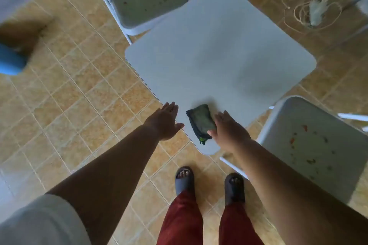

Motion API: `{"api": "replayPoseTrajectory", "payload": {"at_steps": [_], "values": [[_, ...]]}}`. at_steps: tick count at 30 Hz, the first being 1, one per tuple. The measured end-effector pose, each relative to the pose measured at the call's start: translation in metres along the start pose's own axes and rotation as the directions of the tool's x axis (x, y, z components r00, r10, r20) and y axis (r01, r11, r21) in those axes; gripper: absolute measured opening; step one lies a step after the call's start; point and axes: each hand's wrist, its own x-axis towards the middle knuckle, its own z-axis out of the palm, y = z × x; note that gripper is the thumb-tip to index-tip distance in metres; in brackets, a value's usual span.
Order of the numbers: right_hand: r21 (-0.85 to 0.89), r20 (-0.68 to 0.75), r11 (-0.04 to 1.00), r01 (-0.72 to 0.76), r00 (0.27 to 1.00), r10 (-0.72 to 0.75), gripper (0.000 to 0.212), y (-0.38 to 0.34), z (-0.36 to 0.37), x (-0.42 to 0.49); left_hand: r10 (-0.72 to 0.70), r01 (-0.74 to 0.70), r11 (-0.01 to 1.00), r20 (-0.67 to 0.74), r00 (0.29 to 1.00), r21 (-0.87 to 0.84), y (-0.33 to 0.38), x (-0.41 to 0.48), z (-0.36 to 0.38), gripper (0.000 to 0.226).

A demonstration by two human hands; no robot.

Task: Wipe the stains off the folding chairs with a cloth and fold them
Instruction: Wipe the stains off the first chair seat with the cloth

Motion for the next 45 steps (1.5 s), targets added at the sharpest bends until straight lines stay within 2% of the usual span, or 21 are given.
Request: {"api": "replayPoseTrajectory", "payload": {"at_steps": [5, 9, 12, 16, 22, 25, 27, 34, 38, 42, 45], "values": [[-0.121, -0.246, 0.987, 0.102, 0.961, -0.129, 0.070, -0.026, 0.065, 0.039, 0.056, -0.054, 0.998, -0.038, 0.998, 0.037, -0.005, 0.038, 0.056, 0.075], [-0.172, -0.342, 0.982, 0.077, 0.930, -0.133, 0.082, -0.033, 0.097, 0.068, 0.075, -0.068, 0.994, -0.091, 0.993, 0.082, -0.008, 0.052, 0.089, 0.076], [-0.197, -0.392, 0.976, 0.089, 0.905, -0.162, 0.074, -0.022, 0.112, 0.075, 0.070, -0.061, 0.996, -0.134, 0.988, 0.066, -0.008, 0.055, 0.111, 0.077], [-0.192, -0.478, 0.970, 0.150, 0.849, -0.226, 0.049, -0.003, 0.128, 0.068, 0.067, -0.051, 0.996, -0.238, 0.969, 0.073, 0.000, 0.050, 0.130, 0.075], [-0.065, -0.498, 0.956, 0.285, 0.821, -0.279, 0.043, 0.032, 0.129, 0.044, 0.121, -0.097, 0.990, -0.253, 0.960, 0.105, 0.036, 0.040, 0.152, 0.075], [0.078, -0.508, 0.955, 0.286, 0.836, -0.209, 0.050, 0.063, 0.117, 0.023, 0.182, -0.160, 0.982, -0.275, 0.944, 0.098, 0.068, 0.041, 0.157, 0.075], [0.107, -0.551, 0.960, 0.258, 0.819, -0.159, 0.050, 0.094, 0.106, 0.007, 0.254, -0.237, 0.967, -0.293, 0.922, 0.094, 0.097, 0.045, 0.159, 0.074], [0.232, -0.643, 0.972, -0.045, 0.742, 0.188, 0.046, 0.231, 0.078, -0.046, 0.434, -0.413, 0.901, -0.228, 0.872, 0.136, 0.204, 0.074, 0.167, 0.072], [0.275, -0.675, 0.944, -0.185, 0.662, 0.326, 0.041, 0.312, 0.060, -0.064, 0.442, -0.420, 0.896, -0.192, 0.876, 0.146, 0.252, 0.092, 0.173, 0.073], [0.363, -0.661, 0.874, -0.325, 0.571, 0.487, 0.044, 0.379, 0.043, -0.061, 0.453, -0.428, 0.887, -0.154, 0.878, 0.170, 0.277, 0.106, 0.191, 0.075], [0.371, -0.602, 0.859, -0.353, 0.614, 0.512, 0.047, 0.406, 0.040, -0.037, 0.436, -0.402, 0.885, -0.111, 0.893, 0.236, 0.281, 0.114, 0.209, 0.080]]}}
